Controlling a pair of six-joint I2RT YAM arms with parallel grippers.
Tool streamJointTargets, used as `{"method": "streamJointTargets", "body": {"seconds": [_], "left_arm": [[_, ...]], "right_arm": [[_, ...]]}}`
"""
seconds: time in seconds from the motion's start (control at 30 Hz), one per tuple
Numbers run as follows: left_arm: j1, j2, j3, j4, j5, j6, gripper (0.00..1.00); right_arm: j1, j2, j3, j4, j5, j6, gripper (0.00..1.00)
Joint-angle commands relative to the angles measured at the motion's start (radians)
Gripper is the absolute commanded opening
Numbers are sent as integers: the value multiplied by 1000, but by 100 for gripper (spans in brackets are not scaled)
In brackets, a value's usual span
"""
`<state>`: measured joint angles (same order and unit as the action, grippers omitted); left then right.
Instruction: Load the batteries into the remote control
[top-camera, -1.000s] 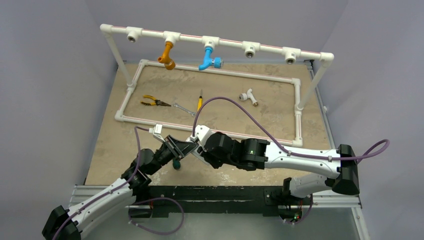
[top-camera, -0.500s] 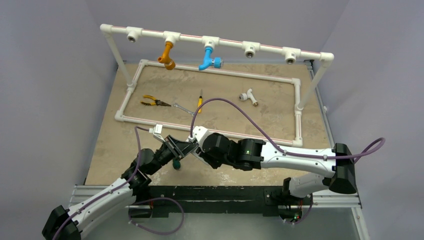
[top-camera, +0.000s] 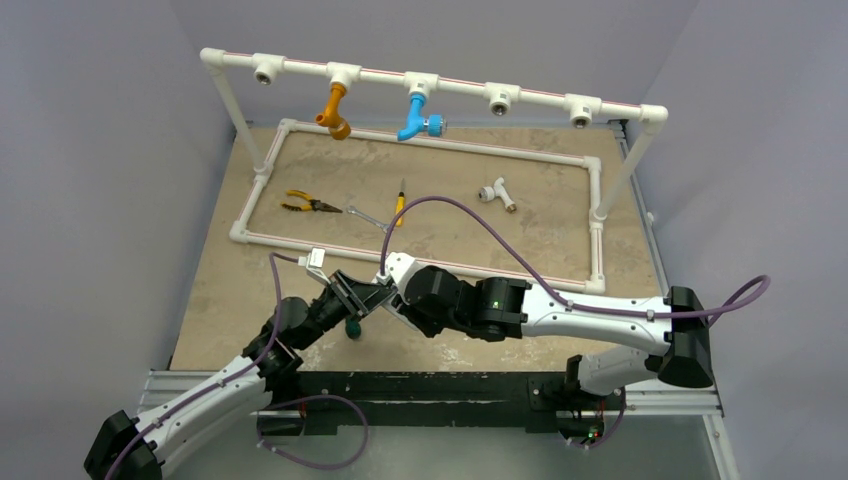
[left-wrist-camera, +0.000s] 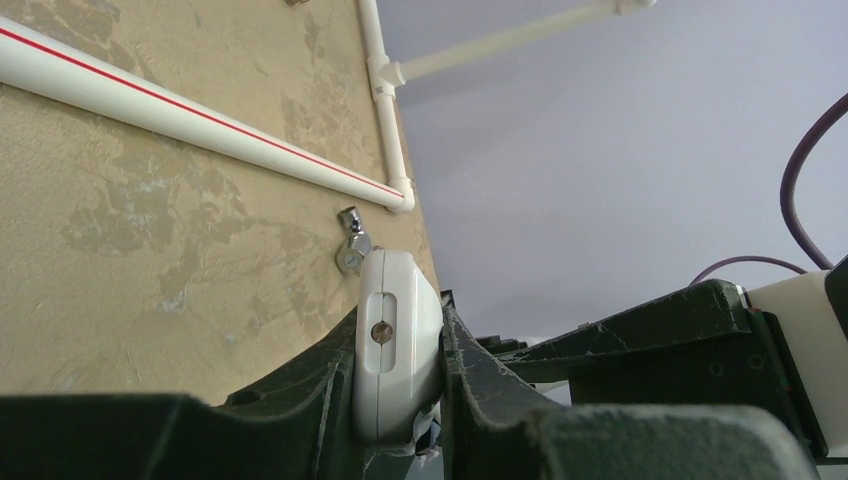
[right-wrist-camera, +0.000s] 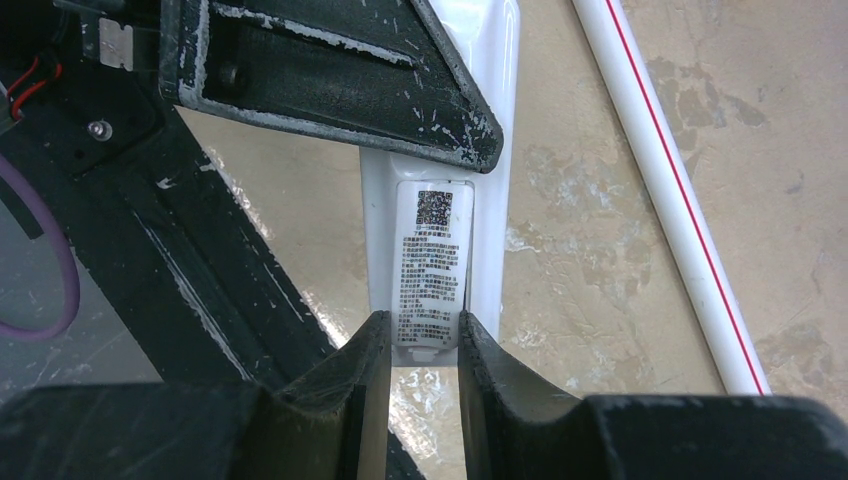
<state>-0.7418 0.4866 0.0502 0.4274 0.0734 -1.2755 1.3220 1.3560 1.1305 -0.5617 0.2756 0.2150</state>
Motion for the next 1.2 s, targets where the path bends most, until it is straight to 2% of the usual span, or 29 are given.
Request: {"method": "streamJointTargets", "body": {"seconds": [0.0,0.47,0.5,0.63,0.93,1.17], "left_arm": [[-4,2,1,97,39,-41,0],[-5,11,0,103,43,-44,0],[-4,10,0,103,43,-44,0],[-4,10,-1,101,42,-48,0],[-5,0,-4,89,40,-48,0],[-4,-2,-10,80,27,-61,0]], "right_arm": [[3,-6,25,67,23,-24,19],[3,-17,19,68,17,-49,23],[3,-16,20,69,14,-50,24],[2,-19,15,80,5,-51,41],[4,-42,7,92,19,-50,46],[3,-132,-6,138,46,4,56]]}}
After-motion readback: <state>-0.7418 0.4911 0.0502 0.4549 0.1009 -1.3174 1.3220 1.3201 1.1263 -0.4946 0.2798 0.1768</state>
